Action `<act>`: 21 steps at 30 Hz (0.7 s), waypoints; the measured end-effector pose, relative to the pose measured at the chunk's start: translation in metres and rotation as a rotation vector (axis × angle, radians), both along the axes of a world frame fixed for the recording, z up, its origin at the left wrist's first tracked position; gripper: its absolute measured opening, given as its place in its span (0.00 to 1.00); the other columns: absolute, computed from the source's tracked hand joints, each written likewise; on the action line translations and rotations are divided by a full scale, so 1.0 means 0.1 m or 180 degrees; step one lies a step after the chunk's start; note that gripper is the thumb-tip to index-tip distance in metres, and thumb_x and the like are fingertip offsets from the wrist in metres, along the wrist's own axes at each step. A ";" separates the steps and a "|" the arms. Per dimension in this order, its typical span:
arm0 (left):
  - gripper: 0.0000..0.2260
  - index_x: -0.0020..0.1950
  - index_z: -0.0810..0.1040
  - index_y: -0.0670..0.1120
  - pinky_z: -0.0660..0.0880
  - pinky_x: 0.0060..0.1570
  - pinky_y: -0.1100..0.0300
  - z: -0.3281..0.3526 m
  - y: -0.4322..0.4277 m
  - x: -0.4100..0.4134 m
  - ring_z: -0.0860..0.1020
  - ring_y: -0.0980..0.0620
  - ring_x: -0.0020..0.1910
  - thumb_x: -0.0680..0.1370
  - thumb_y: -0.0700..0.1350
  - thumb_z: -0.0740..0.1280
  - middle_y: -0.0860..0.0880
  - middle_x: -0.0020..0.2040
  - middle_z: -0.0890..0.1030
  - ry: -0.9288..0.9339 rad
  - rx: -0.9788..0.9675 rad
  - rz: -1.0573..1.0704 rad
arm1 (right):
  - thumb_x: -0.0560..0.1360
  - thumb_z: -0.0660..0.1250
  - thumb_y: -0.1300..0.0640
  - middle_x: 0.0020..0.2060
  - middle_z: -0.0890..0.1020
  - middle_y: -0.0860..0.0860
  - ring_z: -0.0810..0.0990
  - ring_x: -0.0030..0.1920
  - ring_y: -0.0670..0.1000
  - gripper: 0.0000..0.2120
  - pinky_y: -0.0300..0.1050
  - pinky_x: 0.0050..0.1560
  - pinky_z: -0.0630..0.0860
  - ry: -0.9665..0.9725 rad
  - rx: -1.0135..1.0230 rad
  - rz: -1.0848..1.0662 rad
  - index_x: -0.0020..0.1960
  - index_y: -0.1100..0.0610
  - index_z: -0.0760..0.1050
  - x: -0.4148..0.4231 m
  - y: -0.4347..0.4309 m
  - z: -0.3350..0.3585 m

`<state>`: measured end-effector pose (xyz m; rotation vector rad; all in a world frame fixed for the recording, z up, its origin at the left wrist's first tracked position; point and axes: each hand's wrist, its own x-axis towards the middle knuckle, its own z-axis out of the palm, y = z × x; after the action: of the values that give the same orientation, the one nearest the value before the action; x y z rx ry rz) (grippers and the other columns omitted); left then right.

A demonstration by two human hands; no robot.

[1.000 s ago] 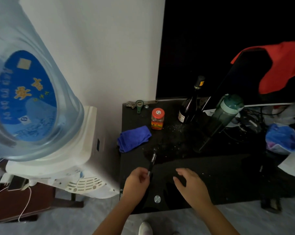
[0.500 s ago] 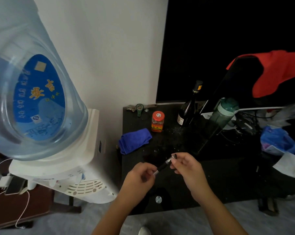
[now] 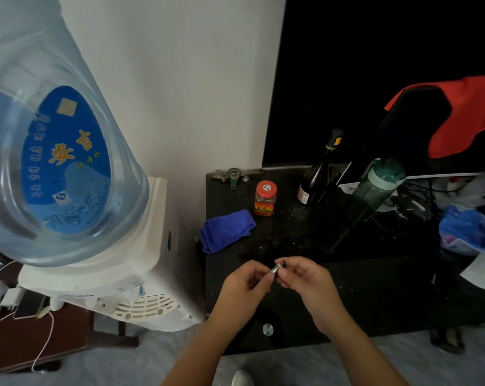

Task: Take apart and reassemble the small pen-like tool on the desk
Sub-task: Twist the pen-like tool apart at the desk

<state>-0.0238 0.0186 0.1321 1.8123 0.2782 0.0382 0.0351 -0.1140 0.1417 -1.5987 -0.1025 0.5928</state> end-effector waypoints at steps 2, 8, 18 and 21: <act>0.05 0.43 0.78 0.51 0.72 0.35 0.71 -0.03 0.00 0.00 0.76 0.62 0.32 0.75 0.42 0.65 0.56 0.31 0.78 -0.0034 0.0029 0.0035 | 0.72 0.65 0.67 0.42 0.83 0.51 0.82 0.42 0.43 0.10 0.35 0.39 0.78 -0.0007 -0.0003 -0.0019 0.44 0.52 0.79 0.01 0.03 -0.01; 0.08 0.40 0.78 0.56 0.71 0.32 0.69 -0.11 0.00 -0.01 0.74 0.60 0.29 0.74 0.41 0.67 0.61 0.30 0.79 -0.0101 0.0040 0.0277 | 0.72 0.64 0.68 0.42 0.82 0.51 0.82 0.41 0.44 0.11 0.35 0.38 0.78 0.0095 -0.0047 0.0014 0.43 0.53 0.79 0.02 0.10 -0.08; 0.09 0.42 0.74 0.61 0.73 0.39 0.69 -0.30 0.09 -0.09 0.78 0.60 0.36 0.74 0.46 0.66 0.53 0.37 0.82 0.0167 0.0252 0.0544 | 0.71 0.65 0.67 0.41 0.82 0.51 0.82 0.41 0.43 0.10 0.34 0.40 0.79 0.0087 -0.0131 0.0311 0.45 0.53 0.79 0.11 0.21 -0.17; 0.07 0.40 0.70 0.59 0.75 0.42 0.58 -0.41 0.16 -0.15 0.77 0.55 0.35 0.74 0.48 0.66 0.51 0.35 0.79 0.0625 0.0267 0.0841 | 0.72 0.64 0.65 0.42 0.81 0.49 0.80 0.43 0.45 0.09 0.36 0.39 0.76 0.0159 -0.0307 0.0080 0.49 0.54 0.78 0.16 0.23 -0.31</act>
<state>-0.0386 0.0348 0.0912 1.8542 0.6633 0.0583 0.0511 -0.0909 0.1107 -1.6765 -0.0575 0.6653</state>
